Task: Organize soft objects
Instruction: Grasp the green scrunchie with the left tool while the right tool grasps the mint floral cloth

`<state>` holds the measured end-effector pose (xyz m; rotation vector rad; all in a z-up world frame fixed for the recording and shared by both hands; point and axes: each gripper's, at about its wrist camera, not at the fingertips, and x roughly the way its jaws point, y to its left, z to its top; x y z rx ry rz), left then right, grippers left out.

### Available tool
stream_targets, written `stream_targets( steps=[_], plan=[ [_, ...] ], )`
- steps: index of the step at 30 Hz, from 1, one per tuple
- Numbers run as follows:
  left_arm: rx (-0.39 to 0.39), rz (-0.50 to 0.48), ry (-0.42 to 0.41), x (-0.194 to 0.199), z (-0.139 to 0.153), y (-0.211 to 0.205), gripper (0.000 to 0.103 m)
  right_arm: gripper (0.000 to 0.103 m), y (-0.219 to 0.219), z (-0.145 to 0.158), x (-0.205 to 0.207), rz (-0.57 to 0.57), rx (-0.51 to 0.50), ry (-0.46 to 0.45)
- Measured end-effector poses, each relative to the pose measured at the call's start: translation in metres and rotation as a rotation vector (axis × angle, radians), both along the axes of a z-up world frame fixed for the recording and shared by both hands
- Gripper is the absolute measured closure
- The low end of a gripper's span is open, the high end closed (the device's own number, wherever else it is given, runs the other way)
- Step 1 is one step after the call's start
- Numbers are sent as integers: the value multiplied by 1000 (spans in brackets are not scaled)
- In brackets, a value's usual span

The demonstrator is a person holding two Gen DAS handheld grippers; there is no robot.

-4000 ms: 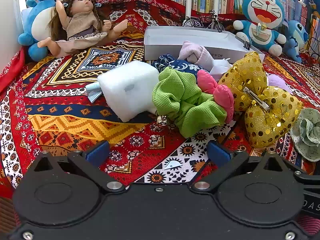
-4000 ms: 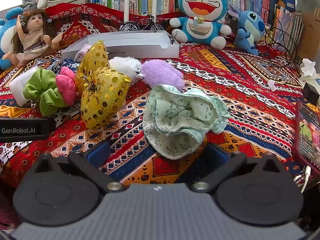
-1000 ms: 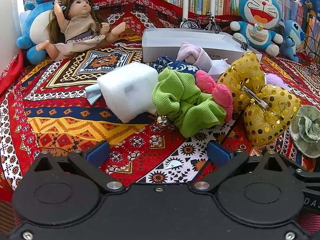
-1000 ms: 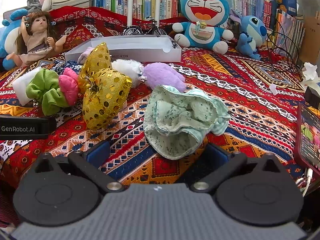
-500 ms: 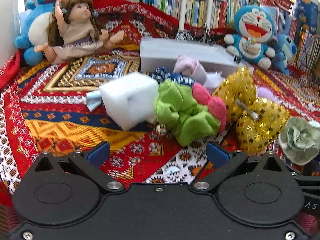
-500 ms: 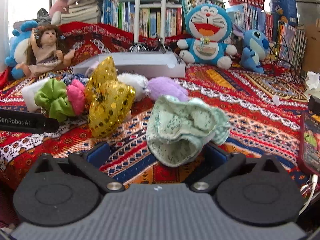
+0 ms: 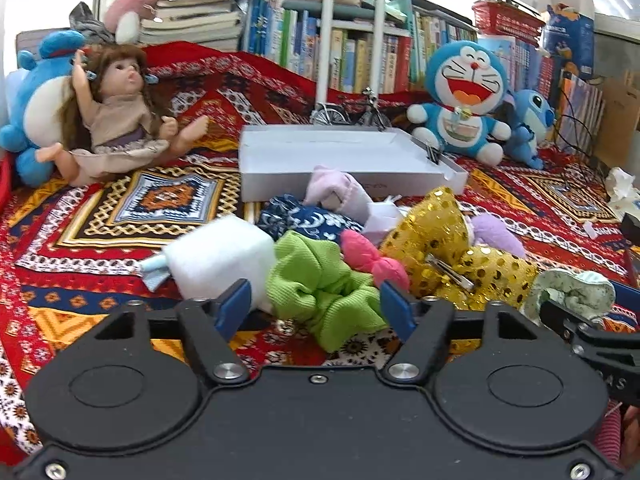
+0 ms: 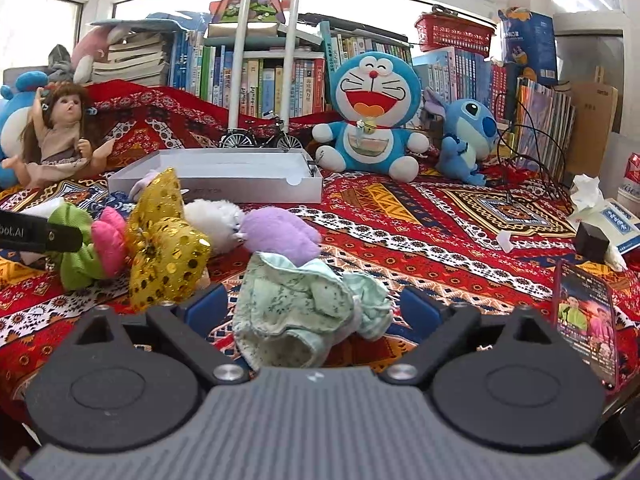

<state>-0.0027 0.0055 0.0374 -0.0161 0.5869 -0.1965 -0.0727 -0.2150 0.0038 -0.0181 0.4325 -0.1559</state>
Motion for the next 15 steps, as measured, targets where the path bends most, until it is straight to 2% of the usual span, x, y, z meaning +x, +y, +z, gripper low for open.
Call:
stream_targets(
  steps=[1,3,15],
  plan=[
    [-1,-8,10,1,-3,-1,45,10,0,-1,0,-4,-2,-1],
    [-1,-14,25,4,-6,-4,47,13,-1,-2,1,-7,-1,0],
    [-4,-6,40,14,-18,-14,43,20,-3,-7,4,-8,19,10]
  ],
)
